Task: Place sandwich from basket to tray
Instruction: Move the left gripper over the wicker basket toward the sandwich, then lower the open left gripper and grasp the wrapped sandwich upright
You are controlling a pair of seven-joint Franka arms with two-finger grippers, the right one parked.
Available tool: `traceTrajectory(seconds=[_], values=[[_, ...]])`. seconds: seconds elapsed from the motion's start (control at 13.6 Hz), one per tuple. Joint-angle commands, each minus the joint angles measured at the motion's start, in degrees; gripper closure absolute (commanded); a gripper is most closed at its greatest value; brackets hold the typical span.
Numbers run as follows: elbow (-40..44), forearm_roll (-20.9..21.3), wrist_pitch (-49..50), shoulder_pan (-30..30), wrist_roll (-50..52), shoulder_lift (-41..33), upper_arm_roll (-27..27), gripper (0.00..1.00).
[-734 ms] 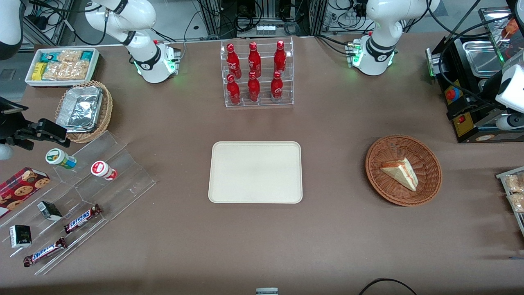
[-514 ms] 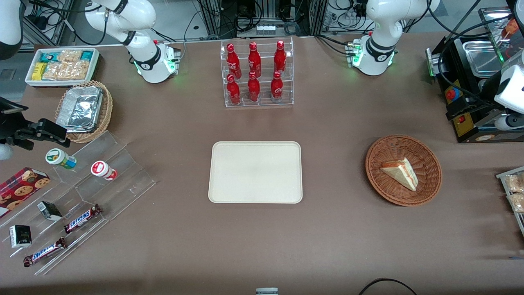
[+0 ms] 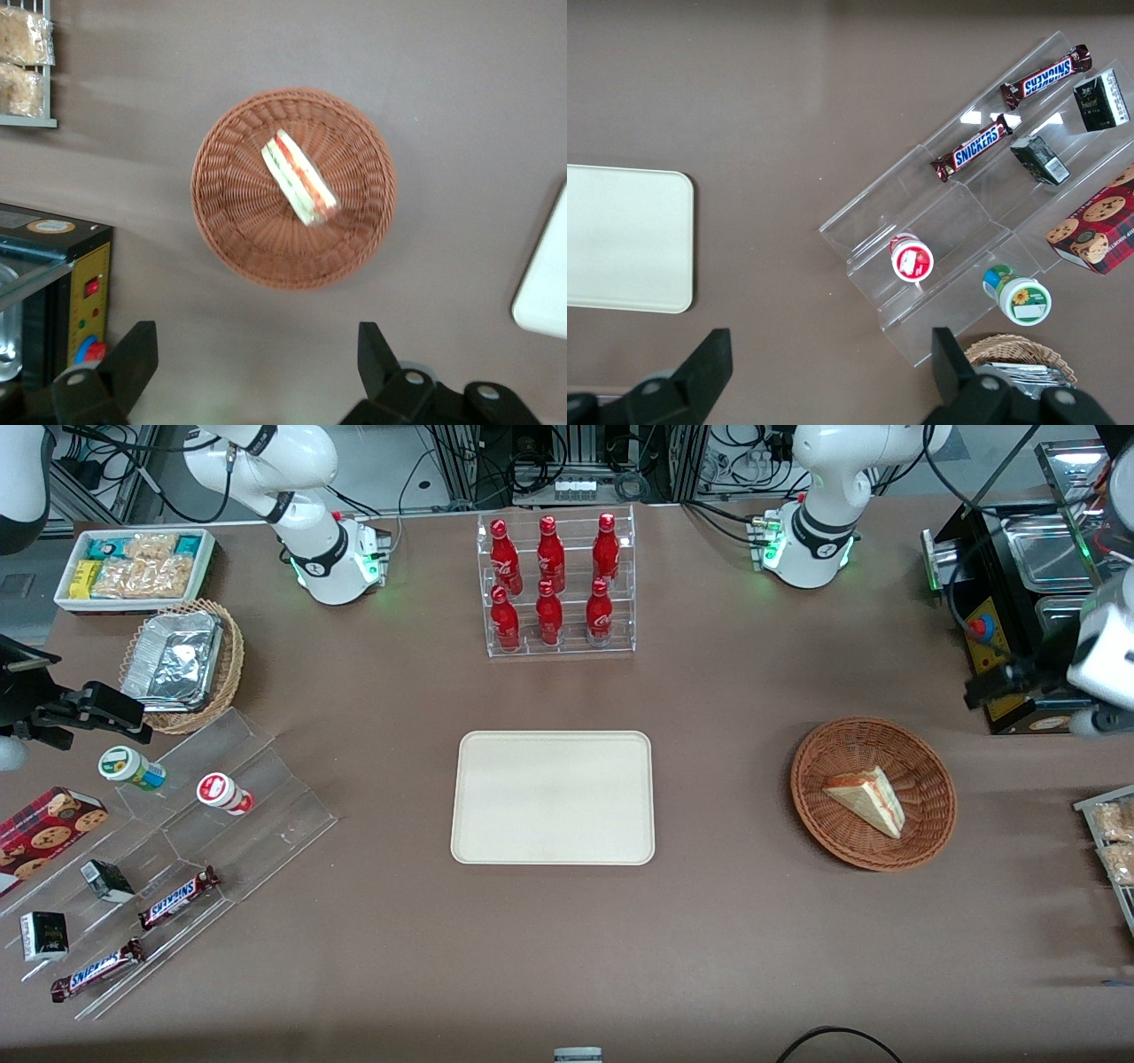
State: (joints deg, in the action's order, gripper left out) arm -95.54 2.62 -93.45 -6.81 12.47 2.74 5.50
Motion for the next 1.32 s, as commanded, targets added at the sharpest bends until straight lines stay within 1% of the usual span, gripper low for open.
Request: traceTrajectory(seconds=[0.0, 0.22, 0.44, 0.59, 0.81, 0.95, 1.25], values=[[1.68, 0.37, -2.51, -0.84, 4.65, 5.25, 0.47, 0.00], [-0.86, -0.24, -6.11, -0.57, 13.69, 8.25, 0.47, 0.00], [-7.71, -1.82, -14.80, -0.31, 26.85, 8.16, 0.56, 0.00], [-10.18, -4.36, -20.16, -0.48, 35.91, 8.95, 0.48, 0.00], [-15.79, -4.99, -26.06, -0.48, 39.82, 9.04, 0.48, 0.00], [-19.75, -4.99, -31.67, -0.66, 43.32, 9.04, 0.47, 0.00], [-26.00, -4.99, -38.01, -0.14, 44.66, 8.78, 0.56, 0.00]])
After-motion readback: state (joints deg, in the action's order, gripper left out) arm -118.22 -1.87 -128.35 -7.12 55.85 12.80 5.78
